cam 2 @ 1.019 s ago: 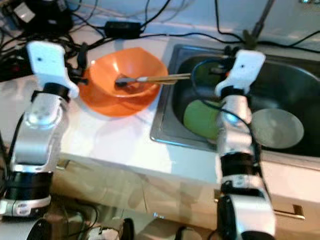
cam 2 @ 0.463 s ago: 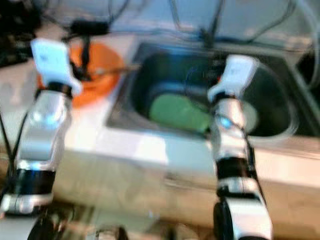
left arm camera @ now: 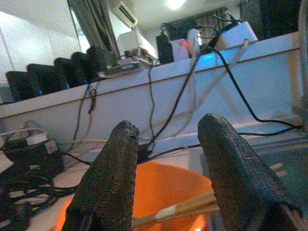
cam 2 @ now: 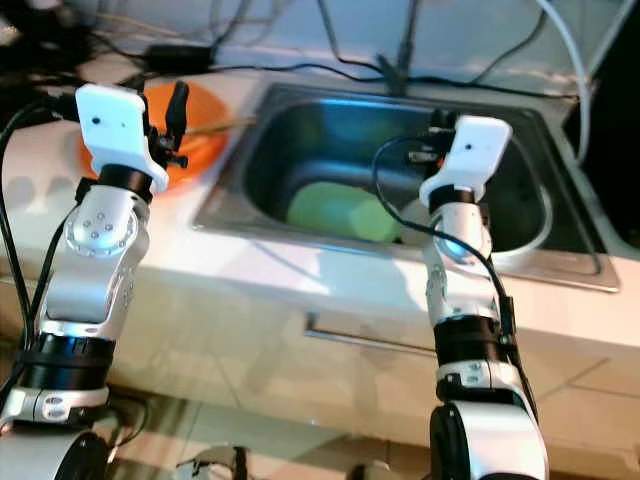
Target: Kitchen organization
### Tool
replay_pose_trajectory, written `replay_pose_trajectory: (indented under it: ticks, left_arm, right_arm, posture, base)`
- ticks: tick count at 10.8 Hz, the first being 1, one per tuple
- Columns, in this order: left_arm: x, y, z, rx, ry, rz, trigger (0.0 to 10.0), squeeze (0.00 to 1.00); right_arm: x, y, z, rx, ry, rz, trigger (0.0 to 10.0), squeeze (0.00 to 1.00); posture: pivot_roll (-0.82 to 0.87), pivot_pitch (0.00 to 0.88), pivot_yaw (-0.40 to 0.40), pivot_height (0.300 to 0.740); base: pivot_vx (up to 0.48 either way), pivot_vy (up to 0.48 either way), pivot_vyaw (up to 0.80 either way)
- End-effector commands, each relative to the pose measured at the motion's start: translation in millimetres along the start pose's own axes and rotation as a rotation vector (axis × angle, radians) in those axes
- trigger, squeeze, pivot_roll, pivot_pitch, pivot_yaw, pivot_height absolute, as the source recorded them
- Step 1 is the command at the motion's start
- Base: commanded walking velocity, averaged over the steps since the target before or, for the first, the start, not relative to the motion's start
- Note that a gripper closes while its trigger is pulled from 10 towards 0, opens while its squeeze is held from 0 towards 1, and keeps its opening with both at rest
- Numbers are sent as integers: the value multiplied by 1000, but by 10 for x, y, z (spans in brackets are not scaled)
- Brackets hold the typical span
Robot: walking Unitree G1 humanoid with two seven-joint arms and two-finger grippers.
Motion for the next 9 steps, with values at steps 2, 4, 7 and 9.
replay_pose_trajectory:
  ticks: [2, 4, 7, 9]
  left_arm:
    - [2, -33, 4, 22, -21, -9, 10000, 0]
    - [-19, -23, 140, 186, -169, 30, 10000, 0]
    - [5, 92, 292, 575, -313, 130, 10000, 0]
    - [31, 99, 436, 677, -352, 135, 10000, 0]
  right_arm:
    - [18, 26, -16, 2, 5, 2, 10000, 0]
    - [15, 4, -31, 11, 6, -8, 10000, 0]
    - [17, -3, -51, 27, 6, -10, 10000, 0]
    - [18, -18, -56, 32, 6, -15, 10000, 0]
  posture:
    - [135, 80, 24, 740]
    - [136, 80, 24, 740]
    - [135, 83, 26, 740]
    - [142, 85, 22, 740]
  base:
    - [0, 0, 0]
    - [0, 0, 0]
    - [0, 0, 0]
    - [0, 0, 0]
Point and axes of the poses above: a point about 5 cm out from each wrist's last joint towards the gripper, its own x axis pointing out of the wrist towards the gripper, its own y axis along the axis of the wrist's last joint, z = x × y, the point moved 3 cm from there along x, pointing out of the wrist towards the gripper, and after that the axes turned 12 degrees about x, right-handed, at the moved point
